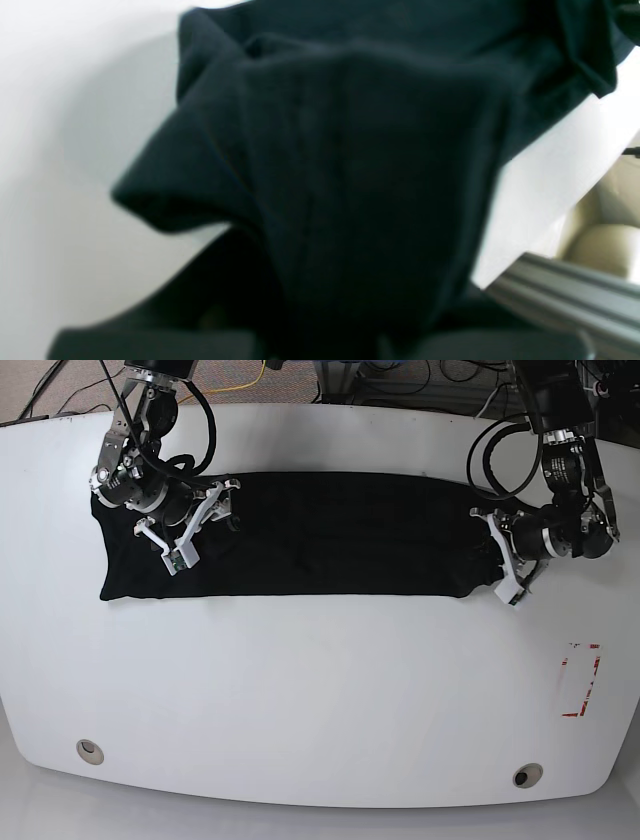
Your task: Layout the t-shirt on the table in an organized manner, then fold the t-shirt properly
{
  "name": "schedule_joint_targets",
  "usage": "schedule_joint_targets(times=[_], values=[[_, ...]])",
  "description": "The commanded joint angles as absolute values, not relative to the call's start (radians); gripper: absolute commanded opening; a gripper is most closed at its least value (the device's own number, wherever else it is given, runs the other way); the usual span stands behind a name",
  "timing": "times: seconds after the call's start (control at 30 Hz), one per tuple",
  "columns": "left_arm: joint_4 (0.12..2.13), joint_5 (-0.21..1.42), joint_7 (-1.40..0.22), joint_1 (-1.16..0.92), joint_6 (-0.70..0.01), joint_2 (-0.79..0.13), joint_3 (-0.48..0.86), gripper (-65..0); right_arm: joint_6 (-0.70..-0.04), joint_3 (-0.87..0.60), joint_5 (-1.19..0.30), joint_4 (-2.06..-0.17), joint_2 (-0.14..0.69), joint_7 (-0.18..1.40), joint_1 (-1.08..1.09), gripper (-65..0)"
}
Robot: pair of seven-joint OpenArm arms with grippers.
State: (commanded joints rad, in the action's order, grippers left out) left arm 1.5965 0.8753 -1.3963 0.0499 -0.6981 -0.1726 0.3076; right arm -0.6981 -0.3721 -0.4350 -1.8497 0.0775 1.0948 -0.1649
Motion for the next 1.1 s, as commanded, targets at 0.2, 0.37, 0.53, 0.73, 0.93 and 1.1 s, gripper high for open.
schedule_joint_targets(times=[0.2, 0.37, 0.53, 0.73, 0.93, 1.1], values=[[1.595, 0.878, -1.396, 0.074, -0.698, -0.113, 0.308, -65.0, -0.698, -0.372, -0.435, -1.850, 0.074, 1.093, -0.165, -19.2], [1.595, 0.880, -1.396, 0.091, -0.693, -0.067, 0.308, -65.0, -0.698, -0.372, -0.430, -1.847, 0.073, 1.092, -0.163, -19.2], [1.596, 0.880, -1.396, 0.101, -0.690, -0.064, 0.308, -65.0, -0.698, -0.374, -0.430, -1.851, 0.079, 1.092, -0.159, -19.2], [1.593, 0.878, -1.396, 0.114, -0.690, -0.085, 0.308, -65.0, -0.698, -0.483, -0.433, -1.906, 0.101, 1.095, -0.156, -19.2], [1.593, 0.877, -1.396, 0.119, -0.690, -0.128, 0.311, -65.0, -0.698, -0.598, -0.430, -1.914, 0.120, 1.098, -0.125, -22.7], [1.593, 0.878, -1.396, 0.119, -0.693, -0.165, 0.312, -65.0, -0.698, -0.627, -0.430, -1.817, 0.166, 1.092, -0.119, -41.9]])
